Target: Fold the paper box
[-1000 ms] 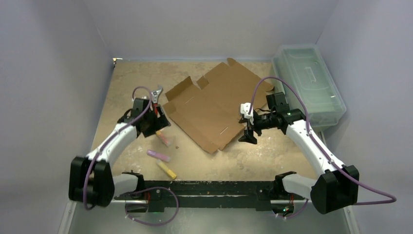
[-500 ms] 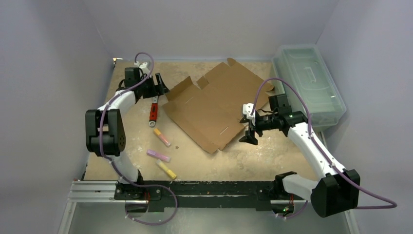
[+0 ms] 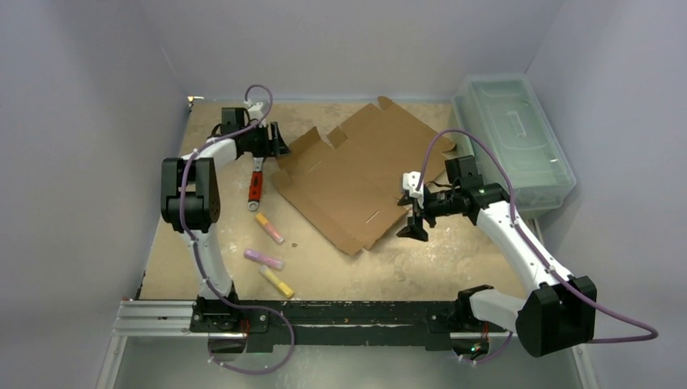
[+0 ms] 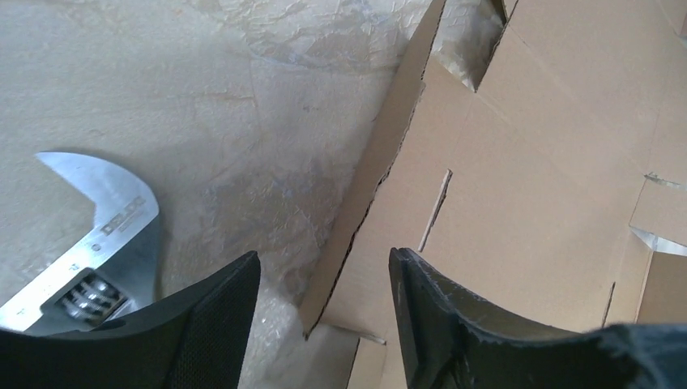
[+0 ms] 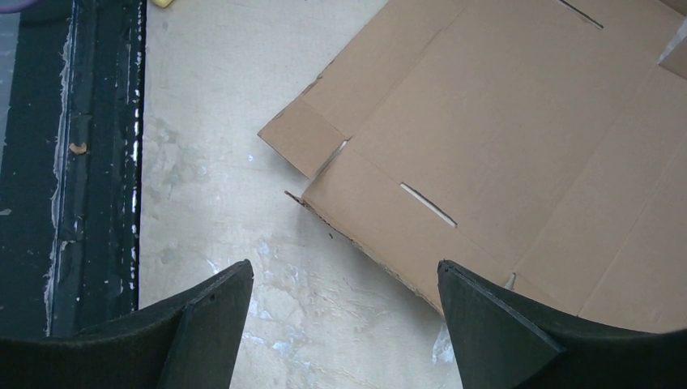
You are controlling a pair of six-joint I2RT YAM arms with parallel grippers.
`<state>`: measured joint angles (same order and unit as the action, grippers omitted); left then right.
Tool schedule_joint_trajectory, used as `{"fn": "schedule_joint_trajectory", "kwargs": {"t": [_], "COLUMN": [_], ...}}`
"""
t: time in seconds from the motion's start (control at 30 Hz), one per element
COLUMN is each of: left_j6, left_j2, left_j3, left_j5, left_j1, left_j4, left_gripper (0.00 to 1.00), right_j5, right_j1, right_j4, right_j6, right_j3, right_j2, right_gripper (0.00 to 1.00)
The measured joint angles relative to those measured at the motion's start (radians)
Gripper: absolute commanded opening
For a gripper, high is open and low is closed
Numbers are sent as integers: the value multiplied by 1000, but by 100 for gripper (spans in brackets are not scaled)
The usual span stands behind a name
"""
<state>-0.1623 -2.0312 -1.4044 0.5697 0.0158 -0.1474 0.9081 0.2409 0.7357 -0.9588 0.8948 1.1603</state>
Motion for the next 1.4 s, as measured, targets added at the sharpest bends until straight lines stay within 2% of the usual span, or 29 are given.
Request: {"fn": "schedule_joint_trajectory", "kwargs": {"t": [0.17, 0.23, 0.3, 0.43, 0.63, 0.83, 1.03, 1.27, 1.4], "left_j6": [4, 11, 26, 58, 141, 238, 360, 514, 565], "left_j2": [-56, -69, -81, -90, -37, 225, 422, 618, 720], "left_j3": [-38, -51, -63, -80, -47, 92, 164, 273, 279], "left_j5": [20, 25, 24, -10, -136, -266, -334, -360, -361], "left_j1": [-14, -24, -42, -84, -116, -130, -152, -220, -249], "left_j4": [-4, -4, -7, -32, -33, -34, -33, -40, -58], "left_gripper": [47, 41, 30, 0, 0, 0, 0, 0, 0], "right_j5": [0, 0, 0, 0, 0, 0, -2, -5, 0], "right_j1": [0, 0, 0, 0, -6, -31, -46, -48, -53], "right_j4": [0, 0, 0, 0, 2, 9, 37, 162, 198], "right_j6": [0, 0, 0, 0, -2, -3, -3, -60, -72], "right_j3": [0, 0, 0, 0, 0, 0, 39, 300, 422], "right_j2": [0, 2, 8, 13, 13, 12, 13, 98, 121], "right_gripper": [88, 88, 88, 88, 88, 88, 90, 91, 91]}}
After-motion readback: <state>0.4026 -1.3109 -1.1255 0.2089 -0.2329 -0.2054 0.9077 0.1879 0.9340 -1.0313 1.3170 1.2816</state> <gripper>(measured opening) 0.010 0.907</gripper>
